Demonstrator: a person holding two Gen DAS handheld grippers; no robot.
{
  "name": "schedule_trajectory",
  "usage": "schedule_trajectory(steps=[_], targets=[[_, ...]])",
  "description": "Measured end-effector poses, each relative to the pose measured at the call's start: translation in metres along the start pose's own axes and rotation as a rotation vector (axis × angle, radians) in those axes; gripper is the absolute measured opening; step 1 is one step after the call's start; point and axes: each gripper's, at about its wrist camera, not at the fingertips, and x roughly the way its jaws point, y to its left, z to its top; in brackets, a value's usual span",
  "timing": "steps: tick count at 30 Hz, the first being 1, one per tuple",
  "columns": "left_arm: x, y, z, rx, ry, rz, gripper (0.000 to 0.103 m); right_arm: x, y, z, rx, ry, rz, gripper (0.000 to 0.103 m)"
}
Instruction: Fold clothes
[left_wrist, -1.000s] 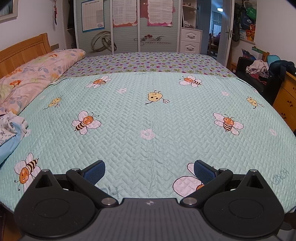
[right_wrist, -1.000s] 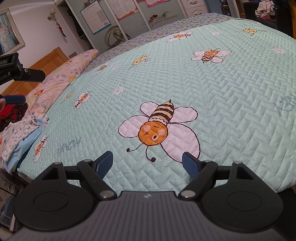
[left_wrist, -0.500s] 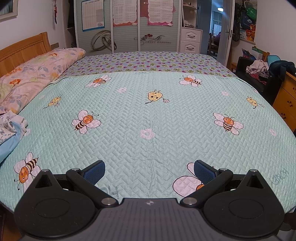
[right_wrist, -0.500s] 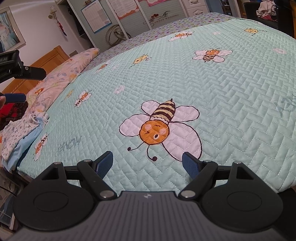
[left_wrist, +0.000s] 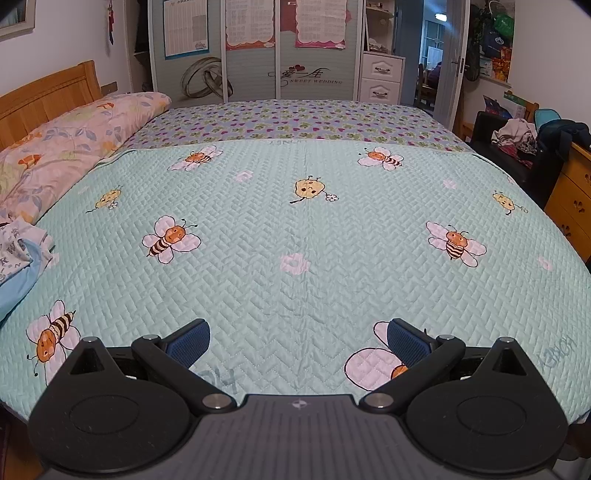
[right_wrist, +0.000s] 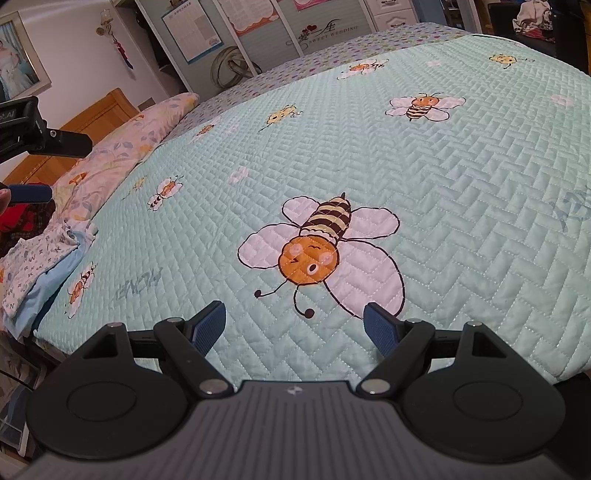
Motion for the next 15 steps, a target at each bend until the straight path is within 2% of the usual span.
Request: schedule_trajectory(steps=[15], targets=[[0.0021, 0.0015, -0.0038, -0.008, 0.010, 0.001, 0.102, 0.0016, -0.0005, -0.0010, -0.001, 0.008, 0.000, 0.083]])
